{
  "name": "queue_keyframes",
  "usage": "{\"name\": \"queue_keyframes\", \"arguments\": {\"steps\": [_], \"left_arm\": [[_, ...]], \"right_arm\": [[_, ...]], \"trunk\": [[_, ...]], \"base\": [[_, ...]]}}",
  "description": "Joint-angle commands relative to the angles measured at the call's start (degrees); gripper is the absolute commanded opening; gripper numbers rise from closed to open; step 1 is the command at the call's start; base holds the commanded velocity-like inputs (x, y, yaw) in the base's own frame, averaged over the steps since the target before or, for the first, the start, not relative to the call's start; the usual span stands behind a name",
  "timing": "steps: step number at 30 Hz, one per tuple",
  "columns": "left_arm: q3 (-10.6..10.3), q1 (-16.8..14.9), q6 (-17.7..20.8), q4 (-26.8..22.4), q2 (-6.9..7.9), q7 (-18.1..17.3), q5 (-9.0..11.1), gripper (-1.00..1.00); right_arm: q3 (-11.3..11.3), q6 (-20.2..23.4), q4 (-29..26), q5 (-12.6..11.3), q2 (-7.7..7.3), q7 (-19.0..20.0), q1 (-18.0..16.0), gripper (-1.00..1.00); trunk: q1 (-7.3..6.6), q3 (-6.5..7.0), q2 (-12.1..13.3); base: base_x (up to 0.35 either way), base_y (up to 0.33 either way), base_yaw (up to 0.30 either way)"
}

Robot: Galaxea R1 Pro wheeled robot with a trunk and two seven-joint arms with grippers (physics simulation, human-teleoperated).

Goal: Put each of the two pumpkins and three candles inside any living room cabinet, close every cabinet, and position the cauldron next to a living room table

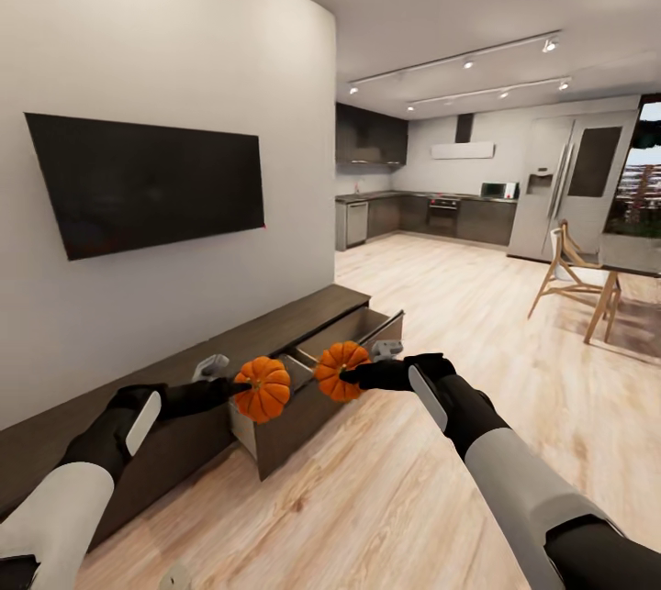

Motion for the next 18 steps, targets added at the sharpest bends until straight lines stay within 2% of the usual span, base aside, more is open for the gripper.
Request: {"name": "queue_keyframes", "arguments": {"steps": [1,4,12,18], "left_arm": [[0.1,0.0,0.4,-0.1,-0.01,0.0,0.3,-1.0],[0.1,0.0,0.4,-0.1,-0.01,-0.1,0.3,-1.0],[0.0,0.0,0.4,-0.1,-0.43,-0.1,0.3,-1.0],[0.0,0.0,0.4,-0.1,-0.45,-0.1,0.3,-1.0]], "right_arm": [[0.0,0.2,0.0,-0.2,0.0,0.0,-0.1,-1.0],[0.0,0.2,0.0,-0.2,0.0,0.0,-0.1,-1.0],[0.0,0.2,0.0,-0.2,0.0,0.0,-0.1,-1.0],[0.0,0.2,0.0,-0.2,0.0,0.0,-0.1,-1.0]], "trunk": [[0.02,-0.06,0.0],[0.02,-0.06,0.0],[0.02,-0.06,0.0],[0.02,-0.06,0.0]], "base": [[0.198,-0.184,-0.224],[0.068,-0.184,-0.243],[-0.076,-0.19,-0.277],[0.012,-0.185,-0.296]]}}
